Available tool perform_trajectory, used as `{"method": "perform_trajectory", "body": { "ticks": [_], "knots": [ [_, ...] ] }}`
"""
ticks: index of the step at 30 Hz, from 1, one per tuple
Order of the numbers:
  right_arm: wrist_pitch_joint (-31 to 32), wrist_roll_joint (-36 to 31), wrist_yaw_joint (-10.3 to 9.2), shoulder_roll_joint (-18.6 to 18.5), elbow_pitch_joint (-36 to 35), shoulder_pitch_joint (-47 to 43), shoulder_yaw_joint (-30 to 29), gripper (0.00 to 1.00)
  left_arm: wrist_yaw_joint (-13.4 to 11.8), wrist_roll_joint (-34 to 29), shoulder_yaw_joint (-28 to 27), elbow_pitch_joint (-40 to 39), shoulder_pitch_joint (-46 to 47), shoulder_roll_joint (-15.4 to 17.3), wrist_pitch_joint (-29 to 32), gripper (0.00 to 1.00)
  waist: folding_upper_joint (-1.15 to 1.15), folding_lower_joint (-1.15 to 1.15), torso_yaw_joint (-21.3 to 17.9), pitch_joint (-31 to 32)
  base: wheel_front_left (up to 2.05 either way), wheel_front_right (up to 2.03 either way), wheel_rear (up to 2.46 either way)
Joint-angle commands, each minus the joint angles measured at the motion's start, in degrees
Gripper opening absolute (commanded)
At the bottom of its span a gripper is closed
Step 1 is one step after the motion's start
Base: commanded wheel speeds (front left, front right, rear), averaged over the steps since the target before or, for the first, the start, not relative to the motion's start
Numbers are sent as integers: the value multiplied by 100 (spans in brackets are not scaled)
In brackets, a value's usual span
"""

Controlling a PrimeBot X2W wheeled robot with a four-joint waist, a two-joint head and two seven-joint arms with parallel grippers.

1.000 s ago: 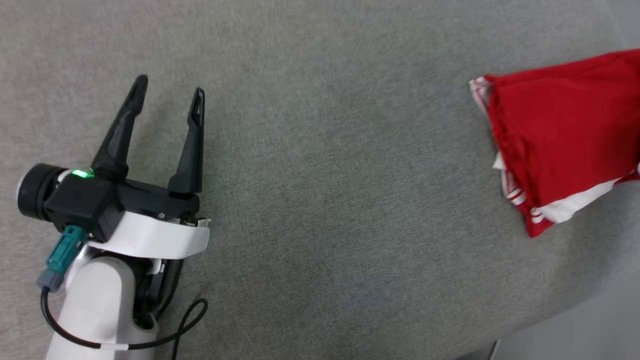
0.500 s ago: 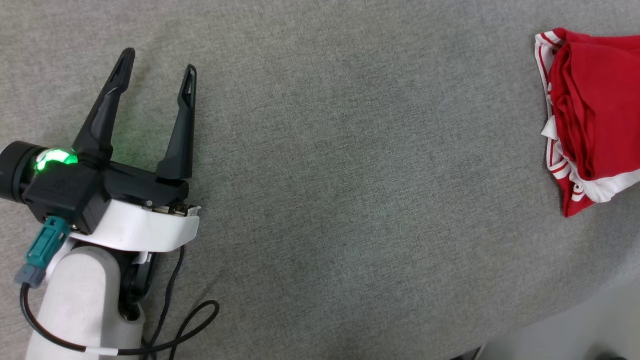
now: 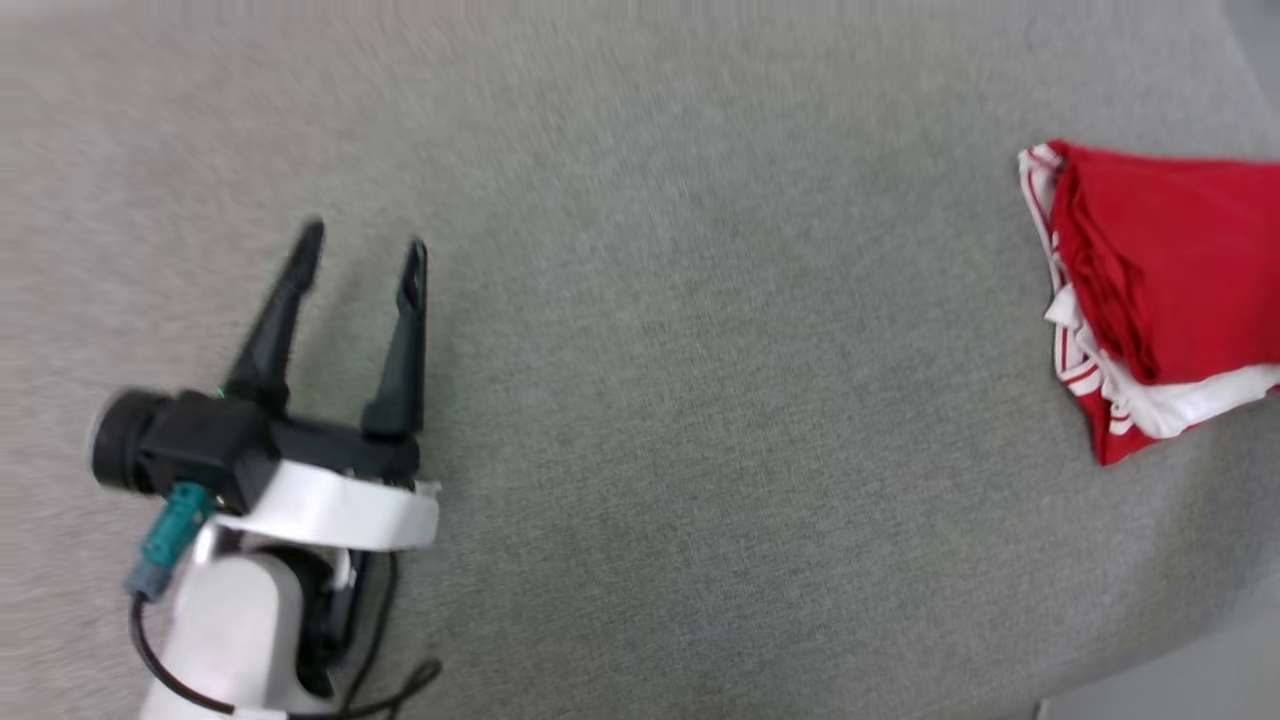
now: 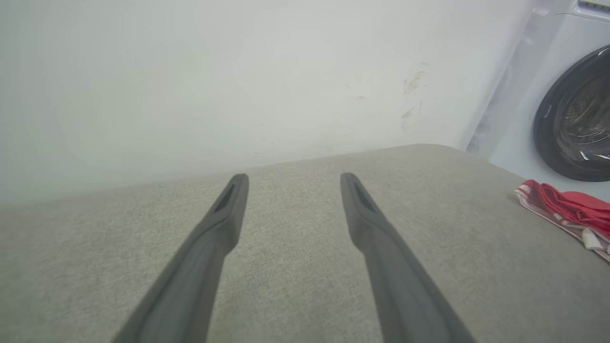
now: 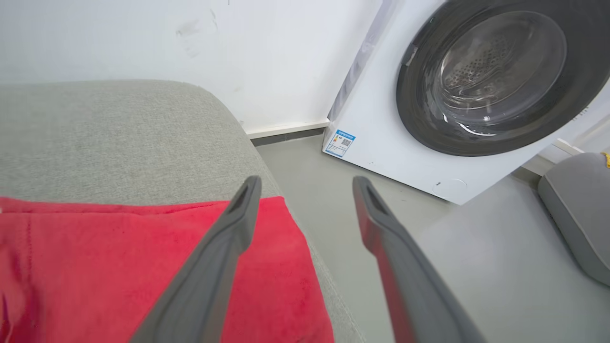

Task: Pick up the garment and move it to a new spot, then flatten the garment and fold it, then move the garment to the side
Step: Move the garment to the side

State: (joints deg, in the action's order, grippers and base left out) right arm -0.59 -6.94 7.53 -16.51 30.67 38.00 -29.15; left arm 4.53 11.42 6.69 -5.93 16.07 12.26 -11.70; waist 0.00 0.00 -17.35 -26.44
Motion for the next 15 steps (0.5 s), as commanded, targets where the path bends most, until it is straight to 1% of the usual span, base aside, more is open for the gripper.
{"method": "perform_trajectory", "body": {
  "ticks": [1,2,3,5,11,15],
  "knots": [
    [-38,38,-9,31,-79,-193,25,100,-36,38,5,69,-130,-40,-45,100,0,0,187,454,0,0,0],
    [-65,104,-9,60,-179,-328,37,100,-62,51,9,133,-213,-81,-73,100,0,0,236,588,0,0,0],
    [-99,259,-9,161,-479,-819,119,100,-112,122,42,342,-453,-187,-137,100,0,0,397,981,0,0,0],
    [-98,337,-9,223,-725,-1142,166,100,-135,158,58,462,-593,-259,-172,100,0,0,509,1207,0,0,0],
    [-33,643,-8,560,-1525,-2125,199,100,-175,260,111,836,-911,-410,-252,100,0,0,908,1752,0,0,0],
    [24,767,-8,792,-1964,-2704,362,100,-223,326,89,1032,-1073,-482,-291,100,0,0,1145,2009,0,0,0]
  ]
}}
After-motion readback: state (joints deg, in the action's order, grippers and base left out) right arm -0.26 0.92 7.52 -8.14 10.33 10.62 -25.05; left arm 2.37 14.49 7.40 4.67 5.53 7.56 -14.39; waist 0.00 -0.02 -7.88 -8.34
